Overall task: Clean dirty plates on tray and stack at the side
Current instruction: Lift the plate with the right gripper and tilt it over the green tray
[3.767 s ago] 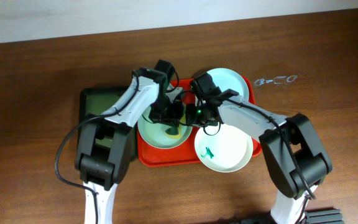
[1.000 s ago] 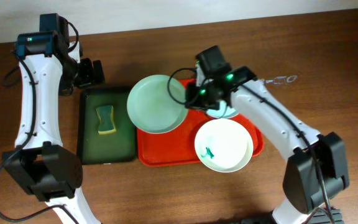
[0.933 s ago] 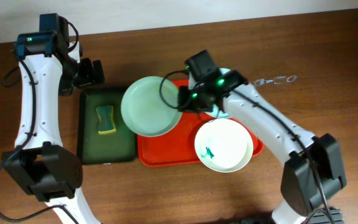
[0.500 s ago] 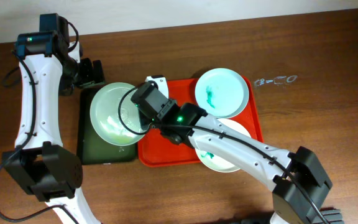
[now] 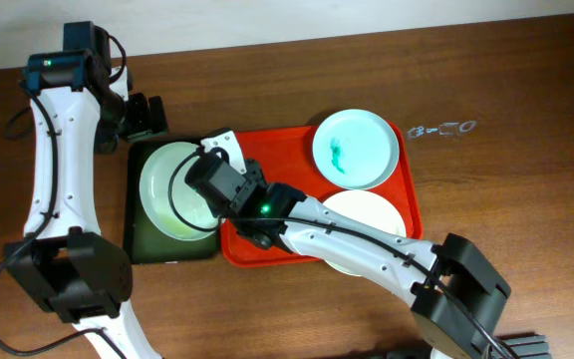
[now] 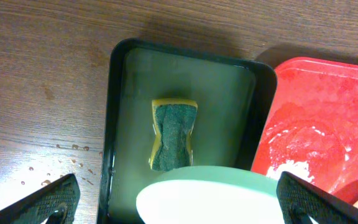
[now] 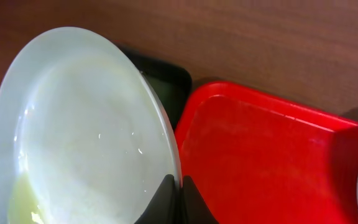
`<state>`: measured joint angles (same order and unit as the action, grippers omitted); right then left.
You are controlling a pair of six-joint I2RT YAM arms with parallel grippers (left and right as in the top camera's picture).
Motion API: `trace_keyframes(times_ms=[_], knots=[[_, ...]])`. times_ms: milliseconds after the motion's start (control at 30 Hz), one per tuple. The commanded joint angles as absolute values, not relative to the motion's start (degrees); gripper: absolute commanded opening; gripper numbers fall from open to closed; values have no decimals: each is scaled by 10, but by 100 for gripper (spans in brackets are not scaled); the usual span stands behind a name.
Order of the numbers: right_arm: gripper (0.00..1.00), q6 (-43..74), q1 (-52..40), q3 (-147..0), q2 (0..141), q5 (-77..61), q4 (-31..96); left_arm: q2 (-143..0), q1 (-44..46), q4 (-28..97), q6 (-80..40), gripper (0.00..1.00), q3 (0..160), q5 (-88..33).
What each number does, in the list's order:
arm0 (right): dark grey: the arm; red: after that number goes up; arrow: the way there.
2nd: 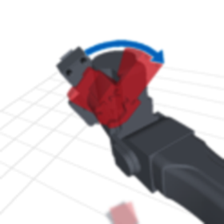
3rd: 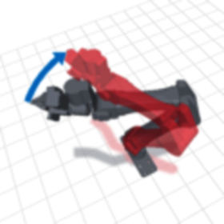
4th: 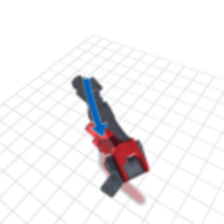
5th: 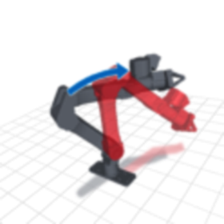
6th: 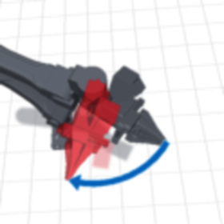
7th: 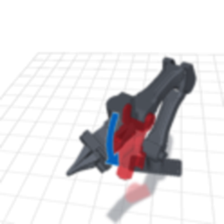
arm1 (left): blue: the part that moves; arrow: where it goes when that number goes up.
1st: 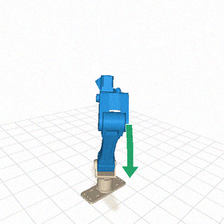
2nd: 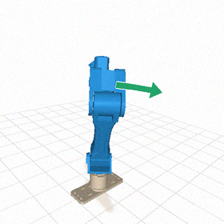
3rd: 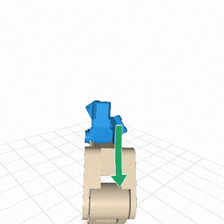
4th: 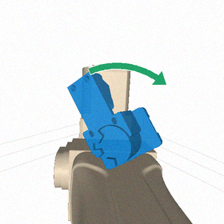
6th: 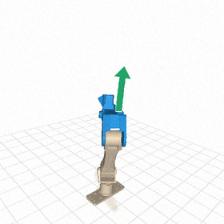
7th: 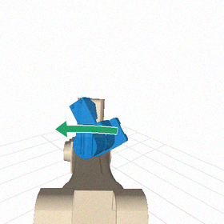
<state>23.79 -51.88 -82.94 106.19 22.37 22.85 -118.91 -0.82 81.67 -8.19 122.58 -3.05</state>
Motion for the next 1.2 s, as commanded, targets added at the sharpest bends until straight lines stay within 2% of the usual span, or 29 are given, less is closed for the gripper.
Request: trace_keyframes(times_ms=[0,133,267,433,633,1167], knots=[[4,164,-527,-842,1063,243,205,-1183,-9,817,-81,99,1231,-37],[4,27,-540,-842,1063,243,169,-1183,-9,817,-81,99,1231,-37],[4,-162,-570,-842,1062,263,112,-1183,-9,817,-81,99,1231,-37],[4,-303,-609,-842,1062,356,30,-1183,-9,817,-81,99,1231,-37],[4,-458,-615,-842,1062,382,-66,-1183,-9,817,-81,99,1231,-37],[4,-480,-615,-842,1062,382,-90,-1183,-8,817,-81,99,1231,-37]])
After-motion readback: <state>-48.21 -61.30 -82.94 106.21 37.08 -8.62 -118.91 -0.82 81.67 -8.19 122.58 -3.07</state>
